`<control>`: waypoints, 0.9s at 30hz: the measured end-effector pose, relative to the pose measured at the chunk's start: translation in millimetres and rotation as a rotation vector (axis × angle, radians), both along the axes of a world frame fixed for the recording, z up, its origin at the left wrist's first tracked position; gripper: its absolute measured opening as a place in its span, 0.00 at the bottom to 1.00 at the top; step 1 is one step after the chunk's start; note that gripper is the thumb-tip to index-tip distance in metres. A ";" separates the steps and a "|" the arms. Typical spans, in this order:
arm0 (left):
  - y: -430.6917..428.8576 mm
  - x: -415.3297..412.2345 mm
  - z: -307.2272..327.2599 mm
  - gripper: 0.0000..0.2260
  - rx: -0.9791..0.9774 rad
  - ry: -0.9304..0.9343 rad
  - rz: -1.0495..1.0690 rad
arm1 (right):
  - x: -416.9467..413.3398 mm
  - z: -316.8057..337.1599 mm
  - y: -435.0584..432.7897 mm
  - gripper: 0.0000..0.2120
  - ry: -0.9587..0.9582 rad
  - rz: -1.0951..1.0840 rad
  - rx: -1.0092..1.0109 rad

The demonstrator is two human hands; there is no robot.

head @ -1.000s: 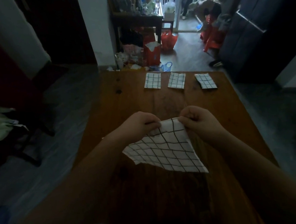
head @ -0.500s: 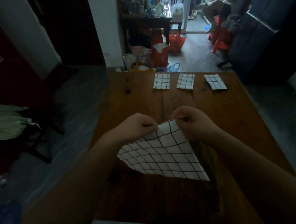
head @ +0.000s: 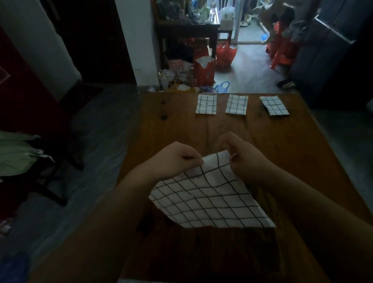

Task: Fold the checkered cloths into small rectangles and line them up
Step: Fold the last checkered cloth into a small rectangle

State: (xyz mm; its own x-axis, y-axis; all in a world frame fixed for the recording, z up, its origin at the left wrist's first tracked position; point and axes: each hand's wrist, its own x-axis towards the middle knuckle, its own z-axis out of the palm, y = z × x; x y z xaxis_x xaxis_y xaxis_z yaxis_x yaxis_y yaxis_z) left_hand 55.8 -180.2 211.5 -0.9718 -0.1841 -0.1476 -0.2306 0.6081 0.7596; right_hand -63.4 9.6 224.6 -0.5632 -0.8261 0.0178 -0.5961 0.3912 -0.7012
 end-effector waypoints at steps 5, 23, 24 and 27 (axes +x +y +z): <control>1.3 -1.4 3.2 0.07 -0.037 -0.016 -0.046 | -2.2 2.8 4.0 0.14 -0.013 -0.020 -0.081; 4.1 -5.1 10.1 0.06 0.037 0.049 0.041 | -7.2 3.9 8.3 0.02 -0.212 -0.148 -0.089; 2.9 -4.3 10.2 0.06 0.047 0.058 0.043 | -8.9 6.5 9.1 0.05 -0.167 -0.148 -0.108; -1.7 -0.3 10.4 0.06 0.018 0.053 0.040 | -15.3 15.9 12.0 0.08 -0.113 -0.138 -0.174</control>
State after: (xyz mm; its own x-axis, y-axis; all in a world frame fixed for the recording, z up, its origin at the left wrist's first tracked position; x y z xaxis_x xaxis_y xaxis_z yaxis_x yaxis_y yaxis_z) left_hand 55.5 -181.9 221.9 -0.9701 -0.2212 -0.0999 -0.2141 0.5854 0.7820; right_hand -78.6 21.6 240.5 -0.6773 -0.7310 0.0835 -0.4589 0.3310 -0.8245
